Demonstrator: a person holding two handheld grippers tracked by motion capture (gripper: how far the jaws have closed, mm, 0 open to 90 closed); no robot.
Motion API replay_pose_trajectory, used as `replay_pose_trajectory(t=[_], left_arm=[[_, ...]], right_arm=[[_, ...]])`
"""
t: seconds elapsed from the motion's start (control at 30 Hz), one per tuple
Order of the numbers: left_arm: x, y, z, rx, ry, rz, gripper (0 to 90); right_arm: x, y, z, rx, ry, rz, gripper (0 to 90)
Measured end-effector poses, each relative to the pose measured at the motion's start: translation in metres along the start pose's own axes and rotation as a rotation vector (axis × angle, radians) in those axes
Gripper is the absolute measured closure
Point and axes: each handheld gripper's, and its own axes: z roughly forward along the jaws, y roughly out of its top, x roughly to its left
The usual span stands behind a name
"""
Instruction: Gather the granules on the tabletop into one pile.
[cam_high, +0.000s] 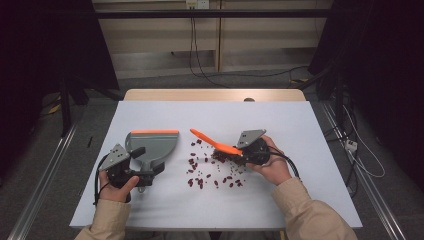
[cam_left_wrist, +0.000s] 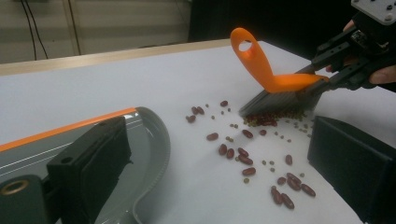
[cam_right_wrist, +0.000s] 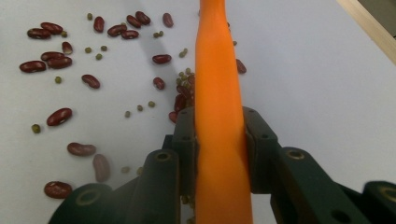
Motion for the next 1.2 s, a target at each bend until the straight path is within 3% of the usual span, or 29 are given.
replay_pose_trajectory(t=[0.17, 0.3, 0.43, 0.47, 0.57, 0.6, 0.8, 1.0, 1.1, 1.2], left_arm=[[-0.001, 0.0, 0.0, -0.001, -0.002, 0.002, 5.4], [-0.001, 0.0, 0.001, 0.003, -0.004, 0.004, 5.4], [0.0, 0.0, 0.002, 0.005, -0.008, 0.0, 5.4], [0.0, 0.0, 0.002, 0.005, -0.009, -0.002, 5.4], [0.003, 0.0, 0.002, 0.005, -0.003, -0.005, 5.4], [0.003, 0.0, 0.001, 0.004, -0.001, -0.006, 5.4], [0.005, -0.001, 0.0, 0.005, 0.006, -0.012, 5.4], [0.007, -0.003, -0.002, 0.005, 0.012, -0.019, 5.4], [0.007, -0.003, -0.003, 0.003, 0.013, -0.022, 5.4], [0.008, -0.002, -0.004, 0.001, 0.017, -0.018, 5.4]], right_arm=[[0.004, 0.002, -0.004, -0.01, -0.01, 0.004, 71.2], [-0.01, 0.006, -0.007, -0.075, -0.035, 0.045, 71.3], [-0.022, 0.013, -0.003, -0.085, -0.049, 0.049, 71.2], [-0.03, 0.019, 0.003, -0.096, -0.05, 0.051, 71.2], [-0.037, 0.026, 0.011, -0.098, -0.062, 0.048, 71.3], [-0.043, 0.032, 0.021, -0.1, -0.084, 0.048, 71.3], [-0.051, 0.049, 0.047, -0.09, -0.102, 0.034, 71.3], [-0.049, 0.063, 0.069, -0.077, -0.119, -0.011, 71.3], [-0.042, 0.064, 0.081, -0.044, -0.096, -0.037, 71.3], [-0.038, 0.063, 0.083, -0.057, -0.062, -0.039, 71.3]])
